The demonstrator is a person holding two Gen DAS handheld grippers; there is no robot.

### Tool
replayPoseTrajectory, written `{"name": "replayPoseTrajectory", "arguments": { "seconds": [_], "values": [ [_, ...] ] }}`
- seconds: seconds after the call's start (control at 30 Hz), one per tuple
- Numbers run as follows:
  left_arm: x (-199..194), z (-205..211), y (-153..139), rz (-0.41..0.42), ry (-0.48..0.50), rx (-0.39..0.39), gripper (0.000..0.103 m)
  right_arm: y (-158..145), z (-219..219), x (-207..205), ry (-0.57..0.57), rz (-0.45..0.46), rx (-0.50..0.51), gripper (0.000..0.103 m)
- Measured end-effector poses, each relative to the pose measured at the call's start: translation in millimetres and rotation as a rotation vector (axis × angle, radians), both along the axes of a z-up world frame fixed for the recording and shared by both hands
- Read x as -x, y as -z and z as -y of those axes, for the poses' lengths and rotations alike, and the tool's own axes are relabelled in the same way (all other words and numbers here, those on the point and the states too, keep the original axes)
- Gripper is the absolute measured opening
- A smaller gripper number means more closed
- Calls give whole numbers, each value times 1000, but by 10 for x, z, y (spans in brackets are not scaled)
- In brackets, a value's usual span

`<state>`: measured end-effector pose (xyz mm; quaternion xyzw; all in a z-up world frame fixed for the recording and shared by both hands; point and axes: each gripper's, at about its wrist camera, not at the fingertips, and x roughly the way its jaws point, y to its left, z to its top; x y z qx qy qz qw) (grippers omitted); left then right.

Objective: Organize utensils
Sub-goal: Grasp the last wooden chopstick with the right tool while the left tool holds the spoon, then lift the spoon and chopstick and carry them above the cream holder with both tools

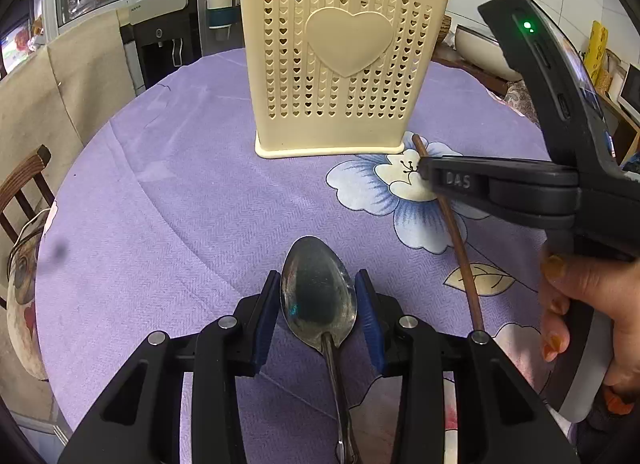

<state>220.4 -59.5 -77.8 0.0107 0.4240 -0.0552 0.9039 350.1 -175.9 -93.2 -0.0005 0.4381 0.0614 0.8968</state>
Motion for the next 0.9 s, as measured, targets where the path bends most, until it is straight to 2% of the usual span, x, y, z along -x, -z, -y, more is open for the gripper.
{"name": "replayPoseTrajectory", "arguments": {
  "seconds": [0.03,0.13,0.4,0.5,0.6,0.9],
  "values": [
    [-6,4,0,0,0,-1,37,-3,58,-25,1,-7,-22,12],
    [-9,13,4,0,-3,-1,38,-9,170,-63,-1,-24,-88,11],
    [19,16,0,-1,-22,-2,45,-11,170,-64,-1,-20,-96,11],
    [25,6,5,0,-30,-9,45,-10,184,-51,2,-20,-117,11],
    [33,2,-10,1,-30,-7,38,-3,248,-68,6,-22,-142,11],
    [84,-24,-190,56,-9,17,37,-136,455,-2,19,26,-239,11]
  ]
}}
